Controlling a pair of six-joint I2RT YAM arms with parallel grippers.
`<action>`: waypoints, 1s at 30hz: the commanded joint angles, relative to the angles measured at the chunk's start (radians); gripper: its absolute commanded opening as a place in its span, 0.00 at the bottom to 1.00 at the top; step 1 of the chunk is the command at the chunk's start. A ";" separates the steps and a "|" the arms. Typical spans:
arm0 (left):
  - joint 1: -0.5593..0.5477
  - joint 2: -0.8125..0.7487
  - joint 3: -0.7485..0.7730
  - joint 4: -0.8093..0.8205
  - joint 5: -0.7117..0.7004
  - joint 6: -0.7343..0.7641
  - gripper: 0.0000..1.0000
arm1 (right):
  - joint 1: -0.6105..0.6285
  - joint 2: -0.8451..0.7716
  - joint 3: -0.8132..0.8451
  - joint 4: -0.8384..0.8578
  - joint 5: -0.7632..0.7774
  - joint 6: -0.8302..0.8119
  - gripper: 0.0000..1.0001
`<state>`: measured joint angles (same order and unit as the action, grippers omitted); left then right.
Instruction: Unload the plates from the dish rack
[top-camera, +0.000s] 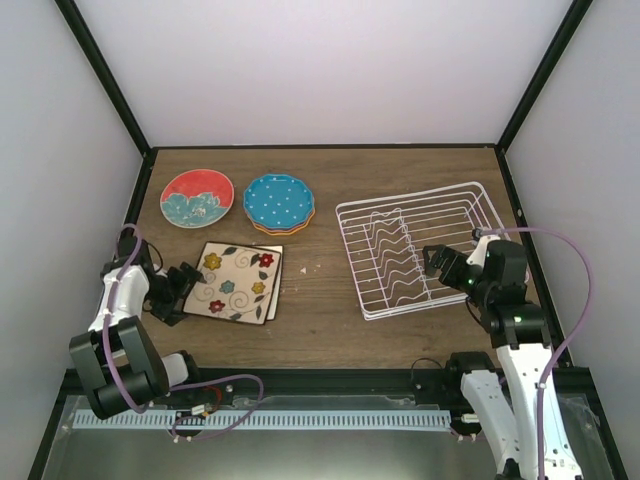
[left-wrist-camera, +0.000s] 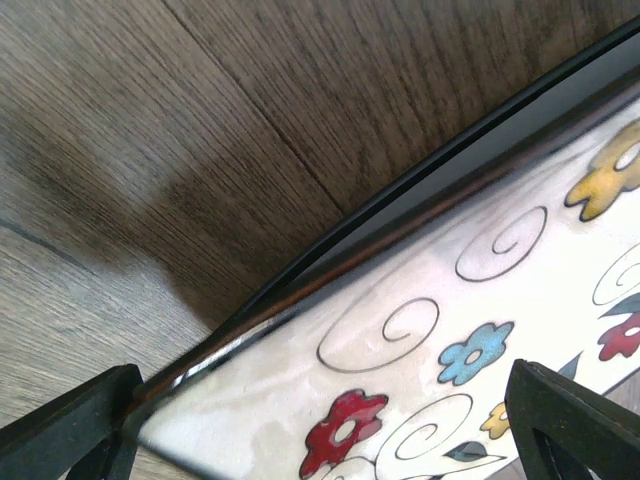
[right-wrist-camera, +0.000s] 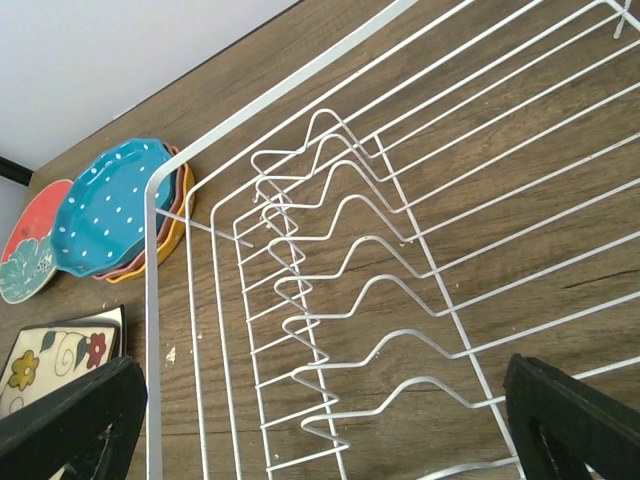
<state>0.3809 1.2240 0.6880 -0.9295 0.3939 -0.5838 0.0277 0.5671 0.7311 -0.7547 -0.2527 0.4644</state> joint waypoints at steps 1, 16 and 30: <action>-0.010 -0.001 0.050 -0.012 -0.003 0.011 1.00 | -0.005 0.017 0.013 0.019 0.000 -0.007 1.00; -0.010 -0.009 0.199 -0.044 -0.146 0.053 1.00 | -0.005 0.512 0.240 0.046 -0.207 -0.115 1.00; -0.017 -0.060 0.315 -0.032 -0.133 0.105 1.00 | 0.127 0.692 0.321 0.320 -0.329 0.039 1.00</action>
<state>0.3710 1.1801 0.9573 -0.9714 0.2584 -0.5034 0.0940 1.2289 1.0008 -0.5228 -0.5476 0.4614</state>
